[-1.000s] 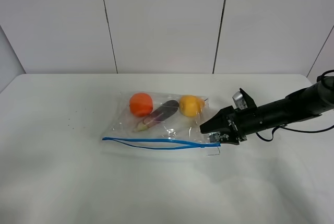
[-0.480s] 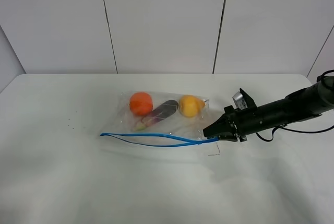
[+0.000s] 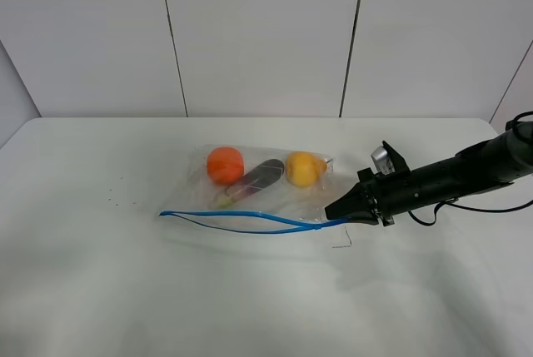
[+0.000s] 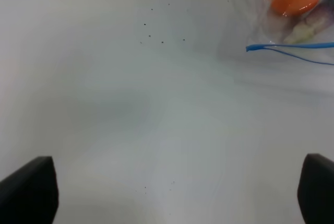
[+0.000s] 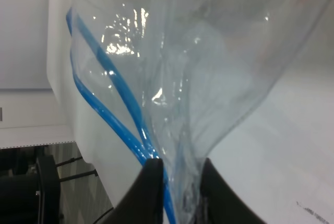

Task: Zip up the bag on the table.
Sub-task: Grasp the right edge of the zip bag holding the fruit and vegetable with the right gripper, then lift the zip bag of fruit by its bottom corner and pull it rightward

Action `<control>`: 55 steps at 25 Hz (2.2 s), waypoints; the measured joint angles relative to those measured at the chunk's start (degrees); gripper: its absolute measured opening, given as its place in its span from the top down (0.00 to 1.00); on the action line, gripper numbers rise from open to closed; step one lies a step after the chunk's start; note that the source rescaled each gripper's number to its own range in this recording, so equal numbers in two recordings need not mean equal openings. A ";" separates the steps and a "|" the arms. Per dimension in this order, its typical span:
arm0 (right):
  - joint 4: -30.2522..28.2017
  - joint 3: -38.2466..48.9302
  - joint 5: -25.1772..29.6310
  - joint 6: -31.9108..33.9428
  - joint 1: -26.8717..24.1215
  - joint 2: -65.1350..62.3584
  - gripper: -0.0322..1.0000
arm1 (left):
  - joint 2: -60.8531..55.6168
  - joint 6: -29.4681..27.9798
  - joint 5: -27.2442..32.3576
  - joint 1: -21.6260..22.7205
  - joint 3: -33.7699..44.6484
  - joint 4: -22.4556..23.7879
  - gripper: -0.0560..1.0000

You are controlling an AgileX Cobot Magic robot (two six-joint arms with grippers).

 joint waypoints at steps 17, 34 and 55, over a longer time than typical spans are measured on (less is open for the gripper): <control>0.00 0.00 -0.09 -0.65 0.00 0.00 0.97 | 0.46 0.00 0.00 0.00 0.00 0.00 0.00; -0.90 0.00 0.51 -0.65 0.00 0.00 0.97 | 2.02 0.00 0.00 0.00 0.00 0.00 0.00; -1.03 0.00 1.03 -0.65 0.00 0.00 0.97 | -0.03 0.00 0.01 0.00 0.00 0.00 0.00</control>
